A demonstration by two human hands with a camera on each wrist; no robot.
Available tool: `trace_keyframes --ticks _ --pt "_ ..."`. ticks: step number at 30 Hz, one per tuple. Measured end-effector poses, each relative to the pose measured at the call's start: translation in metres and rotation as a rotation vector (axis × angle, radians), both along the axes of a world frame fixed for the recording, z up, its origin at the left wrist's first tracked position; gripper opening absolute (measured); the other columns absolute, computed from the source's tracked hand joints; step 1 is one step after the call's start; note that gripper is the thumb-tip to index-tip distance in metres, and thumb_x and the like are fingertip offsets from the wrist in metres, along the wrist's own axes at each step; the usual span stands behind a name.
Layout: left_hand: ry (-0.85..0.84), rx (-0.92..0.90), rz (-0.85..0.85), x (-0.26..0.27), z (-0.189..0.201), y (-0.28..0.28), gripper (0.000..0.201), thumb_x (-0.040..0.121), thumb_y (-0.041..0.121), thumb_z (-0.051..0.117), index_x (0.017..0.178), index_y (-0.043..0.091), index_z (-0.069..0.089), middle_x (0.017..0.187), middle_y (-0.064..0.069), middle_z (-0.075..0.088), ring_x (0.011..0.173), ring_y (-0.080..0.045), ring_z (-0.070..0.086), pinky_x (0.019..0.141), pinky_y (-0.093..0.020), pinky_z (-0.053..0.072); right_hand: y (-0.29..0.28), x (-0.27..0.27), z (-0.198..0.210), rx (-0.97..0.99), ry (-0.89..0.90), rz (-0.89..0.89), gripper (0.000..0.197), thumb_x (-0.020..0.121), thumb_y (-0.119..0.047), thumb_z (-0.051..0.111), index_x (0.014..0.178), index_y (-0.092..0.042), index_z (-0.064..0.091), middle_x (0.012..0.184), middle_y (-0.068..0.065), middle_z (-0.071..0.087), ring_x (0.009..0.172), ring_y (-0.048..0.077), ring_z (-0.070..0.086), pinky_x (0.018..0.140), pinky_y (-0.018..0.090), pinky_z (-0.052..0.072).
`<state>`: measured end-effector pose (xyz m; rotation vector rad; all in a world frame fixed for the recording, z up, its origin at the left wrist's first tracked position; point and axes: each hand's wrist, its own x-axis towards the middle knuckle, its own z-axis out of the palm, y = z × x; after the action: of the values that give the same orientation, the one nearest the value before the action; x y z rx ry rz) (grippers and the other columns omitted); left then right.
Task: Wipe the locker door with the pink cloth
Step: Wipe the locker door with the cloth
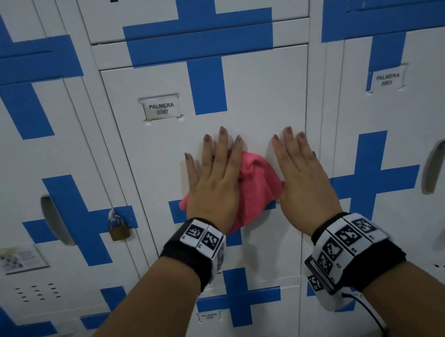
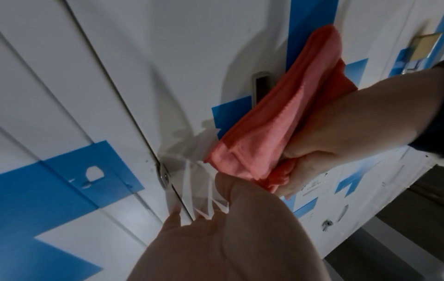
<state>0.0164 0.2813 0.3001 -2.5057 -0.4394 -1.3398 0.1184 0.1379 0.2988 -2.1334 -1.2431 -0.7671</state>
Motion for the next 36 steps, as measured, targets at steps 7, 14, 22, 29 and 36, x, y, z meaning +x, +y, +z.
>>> trace_keyframes --ticks 7,14,22,29,36 --pt "0.029 -0.005 -0.047 -0.001 -0.018 0.006 0.059 0.093 0.021 0.03 0.148 0.022 0.01 0.156 -0.003 0.005 0.142 -0.029 0.003 0.106 -0.059 -0.003 -0.001 -0.002 0.0 -0.035 0.019 0.024 0.072 0.08 -0.019 0.015 0.148 -0.024 -0.007 0.154 -0.008 -0.022 0.142 0.014 -0.021 0.117 0.038 0.001" --pt "0.179 0.167 -0.049 -0.008 -0.056 0.017 0.063 0.094 0.029 0.028 0.149 0.026 -0.003 0.158 -0.001 -0.012 0.144 -0.025 -0.011 0.113 -0.05 -0.011 -0.001 0.001 -0.003 -0.012 -0.008 0.018 0.089 0.076 -0.001 0.04 0.15 -0.022 -0.006 0.156 -0.005 -0.019 0.143 0.015 -0.019 0.116 0.039 0.002" --pt "0.166 0.144 -0.244 -0.022 -0.056 0.016 0.036 0.091 0.025 0.05 0.127 0.026 0.053 0.136 -0.008 0.043 0.124 -0.03 0.039 0.105 -0.048 0.032 -0.002 0.003 -0.004 -0.066 -0.027 -0.014 0.096 0.072 0.004 0.043 0.15 -0.021 -0.007 0.156 -0.005 -0.02 0.142 0.016 -0.02 0.116 0.039 0.001" --pt "-0.222 -0.219 -0.259 -0.019 0.011 -0.009 0.025 0.083 0.022 0.048 0.102 0.013 0.062 0.095 -0.009 0.055 0.081 -0.025 0.052 0.074 -0.035 0.043 -0.003 0.003 -0.003 -0.065 -0.017 0.041 0.069 0.086 -0.034 0.019 0.148 -0.022 -0.008 0.154 -0.005 -0.021 0.142 0.016 -0.021 0.117 0.042 0.002" --pt "-0.226 -0.213 -0.075 0.007 0.019 -0.022 0.02 0.081 0.035 0.06 0.089 0.018 0.057 0.086 -0.005 0.053 0.075 -0.025 0.049 0.067 -0.035 0.038 -0.002 0.005 -0.006 -0.03 -0.038 0.039 0.064 0.091 -0.024 0.023 0.149 -0.021 -0.003 0.155 -0.005 -0.017 0.143 0.018 -0.017 0.116 0.04 0.002"
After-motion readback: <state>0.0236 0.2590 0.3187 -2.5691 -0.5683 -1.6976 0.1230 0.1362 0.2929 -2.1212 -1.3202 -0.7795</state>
